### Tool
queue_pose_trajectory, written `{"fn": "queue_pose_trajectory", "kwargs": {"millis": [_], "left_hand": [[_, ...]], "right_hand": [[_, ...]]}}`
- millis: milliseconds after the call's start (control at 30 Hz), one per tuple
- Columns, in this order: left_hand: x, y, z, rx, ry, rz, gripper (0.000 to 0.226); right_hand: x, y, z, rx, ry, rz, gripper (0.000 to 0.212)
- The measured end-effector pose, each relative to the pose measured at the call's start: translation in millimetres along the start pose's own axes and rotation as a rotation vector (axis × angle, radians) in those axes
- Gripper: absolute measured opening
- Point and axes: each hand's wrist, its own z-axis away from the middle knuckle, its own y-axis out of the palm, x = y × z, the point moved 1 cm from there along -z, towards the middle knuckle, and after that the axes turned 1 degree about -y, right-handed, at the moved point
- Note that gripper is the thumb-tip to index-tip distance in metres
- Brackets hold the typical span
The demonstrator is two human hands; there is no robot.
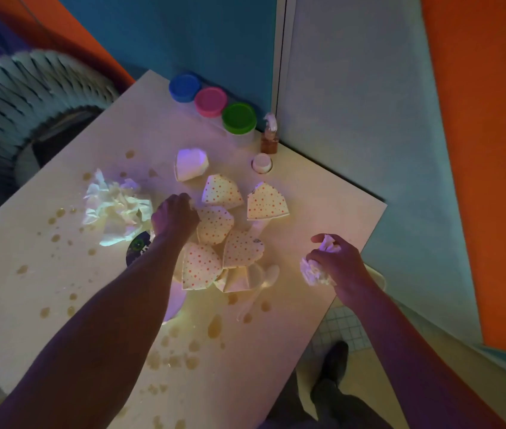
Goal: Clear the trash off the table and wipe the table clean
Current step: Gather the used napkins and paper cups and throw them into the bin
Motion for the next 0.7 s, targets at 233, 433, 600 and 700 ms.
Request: {"fn": "queue_pose_trajectory", "kwargs": {"millis": [233, 433, 600, 700], "left_hand": [[-40, -14, 35, -0.181, 0.113, 0.205, 0.022], [-120, -8, 103, -0.163, 0.278, 0.364, 0.014], [-193, 15, 177, -0.05, 0.44, 0.428, 0.014], [-232, 32, 216, 0.097, 0.449, 0.401, 0.016]], "right_hand": [[-6, -24, -2, -0.119, 0.011, -0.082, 0.029], [-22, -63, 5, -0.14, 0.06, -0.197, 0.031], [-45, -112, 13, -0.165, 0.078, -0.192, 0.019], [-64, -147, 16, -0.16, 0.095, -0.158, 0.019]]}}
